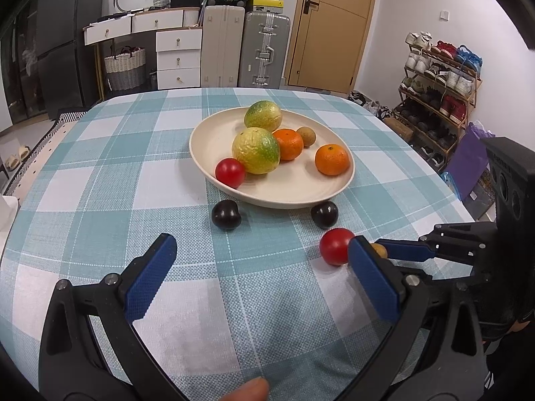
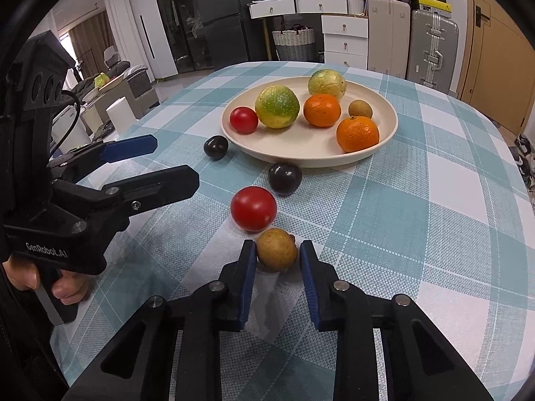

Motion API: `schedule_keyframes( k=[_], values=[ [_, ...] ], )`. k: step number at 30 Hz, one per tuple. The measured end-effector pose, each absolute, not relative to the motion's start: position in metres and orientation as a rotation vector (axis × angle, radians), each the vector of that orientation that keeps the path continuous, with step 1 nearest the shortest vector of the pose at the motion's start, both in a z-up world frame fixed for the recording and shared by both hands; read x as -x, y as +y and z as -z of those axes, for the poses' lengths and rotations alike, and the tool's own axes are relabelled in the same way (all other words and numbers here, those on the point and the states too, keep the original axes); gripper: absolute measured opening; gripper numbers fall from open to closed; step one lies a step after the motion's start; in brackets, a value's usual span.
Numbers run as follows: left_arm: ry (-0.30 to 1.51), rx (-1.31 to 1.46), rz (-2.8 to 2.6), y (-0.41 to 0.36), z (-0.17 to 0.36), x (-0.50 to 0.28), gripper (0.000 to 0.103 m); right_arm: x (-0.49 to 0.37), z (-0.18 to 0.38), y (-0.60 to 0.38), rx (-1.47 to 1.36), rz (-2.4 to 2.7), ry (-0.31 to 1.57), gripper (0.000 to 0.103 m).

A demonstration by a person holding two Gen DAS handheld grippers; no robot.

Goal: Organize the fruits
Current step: 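Grasp the small brown fruit with the right tool while the left tool grasps a red tomato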

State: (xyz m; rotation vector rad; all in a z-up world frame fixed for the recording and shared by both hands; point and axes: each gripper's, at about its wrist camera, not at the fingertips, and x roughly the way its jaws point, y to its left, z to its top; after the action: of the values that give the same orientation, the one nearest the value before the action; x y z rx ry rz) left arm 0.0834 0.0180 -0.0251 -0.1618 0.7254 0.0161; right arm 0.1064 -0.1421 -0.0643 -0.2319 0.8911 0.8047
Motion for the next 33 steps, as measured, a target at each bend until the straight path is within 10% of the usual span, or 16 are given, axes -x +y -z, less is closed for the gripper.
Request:
schedule_keyframes(
  k=[25, 33],
  values=[
    [0.837, 0.145, 0.029, -0.001, 0.039, -0.103, 0.101, -0.122, 0.056, -0.172, 0.126, -0.718, 0.860, 0.025],
    [0.857, 0.117, 0.067, -0.012, 0.043, -0.108, 0.081, -0.123, 0.056, -0.174, 0.117, -0.700, 0.857, 0.025]
  ],
)
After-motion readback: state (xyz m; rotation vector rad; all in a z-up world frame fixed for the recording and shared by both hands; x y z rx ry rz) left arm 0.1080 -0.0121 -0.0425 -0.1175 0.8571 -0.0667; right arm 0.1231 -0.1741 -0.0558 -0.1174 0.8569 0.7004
